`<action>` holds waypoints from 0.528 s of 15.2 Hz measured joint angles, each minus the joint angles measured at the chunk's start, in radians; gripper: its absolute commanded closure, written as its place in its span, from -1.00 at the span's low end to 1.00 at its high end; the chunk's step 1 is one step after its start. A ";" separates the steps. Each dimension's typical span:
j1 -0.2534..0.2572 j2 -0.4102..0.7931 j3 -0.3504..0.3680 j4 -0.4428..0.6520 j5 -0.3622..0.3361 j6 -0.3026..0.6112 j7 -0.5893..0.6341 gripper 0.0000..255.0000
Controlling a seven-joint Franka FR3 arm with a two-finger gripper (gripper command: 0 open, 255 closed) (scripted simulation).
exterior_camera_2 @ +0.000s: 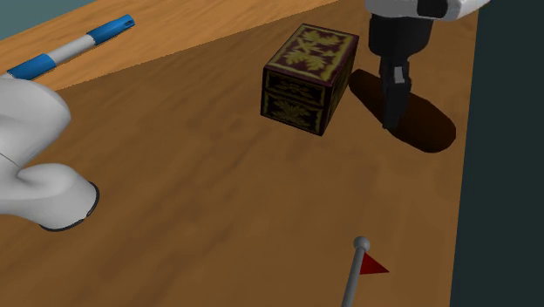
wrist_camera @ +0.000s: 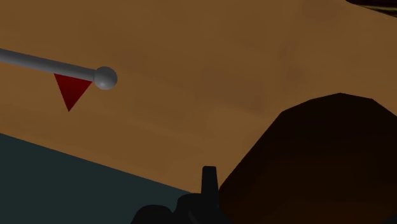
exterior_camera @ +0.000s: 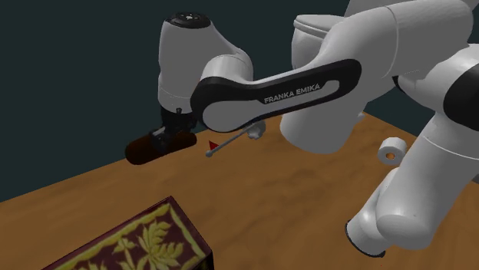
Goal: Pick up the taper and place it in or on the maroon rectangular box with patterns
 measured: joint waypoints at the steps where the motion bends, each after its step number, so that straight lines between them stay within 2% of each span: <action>1: 0.000 -0.002 0.000 0.009 0.003 -0.010 -0.004 1.00; 8: -0.001 -0.018 0.004 0.090 0.025 -0.102 -0.030 1.00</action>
